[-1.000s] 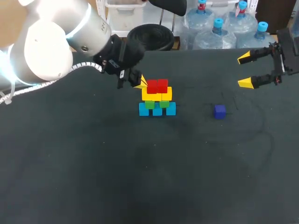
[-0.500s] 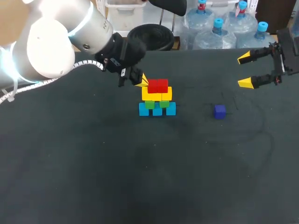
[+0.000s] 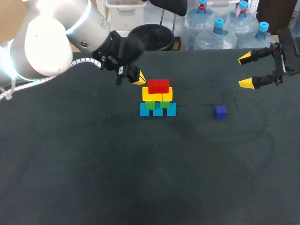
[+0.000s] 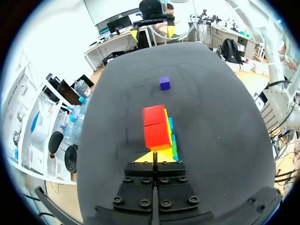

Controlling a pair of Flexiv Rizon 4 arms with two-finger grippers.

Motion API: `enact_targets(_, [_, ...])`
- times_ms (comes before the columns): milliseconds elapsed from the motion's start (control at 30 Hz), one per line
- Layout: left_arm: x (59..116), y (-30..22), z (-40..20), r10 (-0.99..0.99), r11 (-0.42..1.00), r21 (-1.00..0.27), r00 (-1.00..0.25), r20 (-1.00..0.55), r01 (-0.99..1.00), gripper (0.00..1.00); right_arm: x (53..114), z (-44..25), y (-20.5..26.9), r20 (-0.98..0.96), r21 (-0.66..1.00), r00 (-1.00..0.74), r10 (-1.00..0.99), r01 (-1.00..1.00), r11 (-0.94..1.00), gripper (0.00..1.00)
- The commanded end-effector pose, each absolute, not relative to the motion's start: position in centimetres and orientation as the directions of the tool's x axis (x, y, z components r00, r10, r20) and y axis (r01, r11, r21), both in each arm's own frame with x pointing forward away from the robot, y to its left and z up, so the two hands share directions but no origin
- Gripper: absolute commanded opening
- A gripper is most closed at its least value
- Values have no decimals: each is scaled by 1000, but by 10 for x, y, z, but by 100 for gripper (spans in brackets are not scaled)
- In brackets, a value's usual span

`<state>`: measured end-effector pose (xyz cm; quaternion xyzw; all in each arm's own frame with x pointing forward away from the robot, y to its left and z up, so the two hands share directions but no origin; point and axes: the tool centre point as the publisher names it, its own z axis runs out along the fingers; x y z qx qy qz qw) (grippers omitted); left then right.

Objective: Place the blue cubes, place green cubes on the blue cubes, place the yellow cubes on the green cubes, then place the red cubes on the yellow cubes, and place purple cube on the red cubes.

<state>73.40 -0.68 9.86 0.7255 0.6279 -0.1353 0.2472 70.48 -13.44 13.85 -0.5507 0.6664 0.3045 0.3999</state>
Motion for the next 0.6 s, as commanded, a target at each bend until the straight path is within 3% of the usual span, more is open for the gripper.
enact_targets(33, [729,2,112,842,-92,225,197,-503,970,14,705,138,-134,-869,-36,-72,-490,-978,208,100])
enact_targets(133, [726,9,124,829,-97,258,222,-514,961,50,705,138,-134,-869,-36,-72,-490,-978,208,100])
enact_targets(167, [725,11,128,823,-102,272,235,-518,957,91,705,138,-134,-869,-36,-72,-490,-978,208,100])
enact_targets(200, [724,14,132,821,-104,283,243,-516,953,100,705,138,-134,-869,-36,-72,-490,-978,208,100])
enact_targets(600, [711,64,172,762,20,391,239,-602,920,100,705,138,-134,-869,-36,-72,-490,-978,208,100])
